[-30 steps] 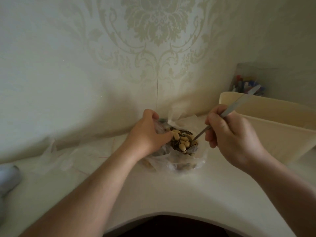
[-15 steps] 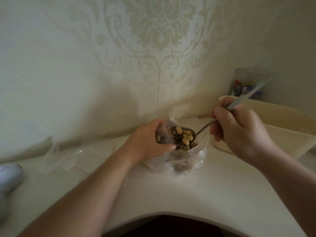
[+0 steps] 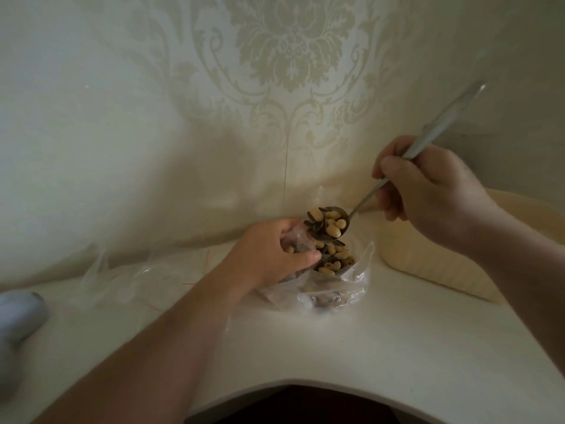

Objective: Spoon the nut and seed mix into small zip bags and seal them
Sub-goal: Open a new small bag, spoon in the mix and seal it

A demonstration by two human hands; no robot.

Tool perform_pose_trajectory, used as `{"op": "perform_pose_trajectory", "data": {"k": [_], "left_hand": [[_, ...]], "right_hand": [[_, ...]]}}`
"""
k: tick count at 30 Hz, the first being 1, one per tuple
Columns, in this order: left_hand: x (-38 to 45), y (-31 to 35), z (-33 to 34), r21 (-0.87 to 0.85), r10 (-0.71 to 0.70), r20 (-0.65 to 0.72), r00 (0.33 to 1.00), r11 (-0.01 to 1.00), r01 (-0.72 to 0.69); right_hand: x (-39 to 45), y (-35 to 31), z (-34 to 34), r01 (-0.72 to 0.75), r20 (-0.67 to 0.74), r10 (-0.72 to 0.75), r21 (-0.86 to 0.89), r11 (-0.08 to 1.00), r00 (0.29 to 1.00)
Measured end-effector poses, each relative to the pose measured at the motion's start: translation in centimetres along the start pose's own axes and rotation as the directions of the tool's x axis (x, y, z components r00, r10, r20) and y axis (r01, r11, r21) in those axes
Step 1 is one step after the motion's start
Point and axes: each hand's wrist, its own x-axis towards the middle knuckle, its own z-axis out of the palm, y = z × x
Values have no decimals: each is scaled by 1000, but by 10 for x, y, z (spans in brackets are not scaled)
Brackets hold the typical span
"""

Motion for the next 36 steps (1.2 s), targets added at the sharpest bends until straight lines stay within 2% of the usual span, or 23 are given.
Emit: {"op": "perform_pose_trajectory", "data": {"k": [9,18,26,32,36], "left_hand": [[2,-2,2,10,8,5,1000,1000,-8],[2,-4,4,-2,0,-8,1000,1000,0],[2,0,5,-11,-45,-47,998,999,44],[3,-3,6,-20,-55,-43,998,998,54],[4,-5,8,-21,-75,-60,995,997,74]], "right_hand": [[17,-18,3,89,221,-50,-168,982,974],[20,-17,9,175,184,-140,-185,967,973],[10,-15,16,350,176,-313,-256,901,933],[9,-6,18,429,219,-373,-331,841,901],[7,-6,17,415,202,-368,-302,858,908]]}}
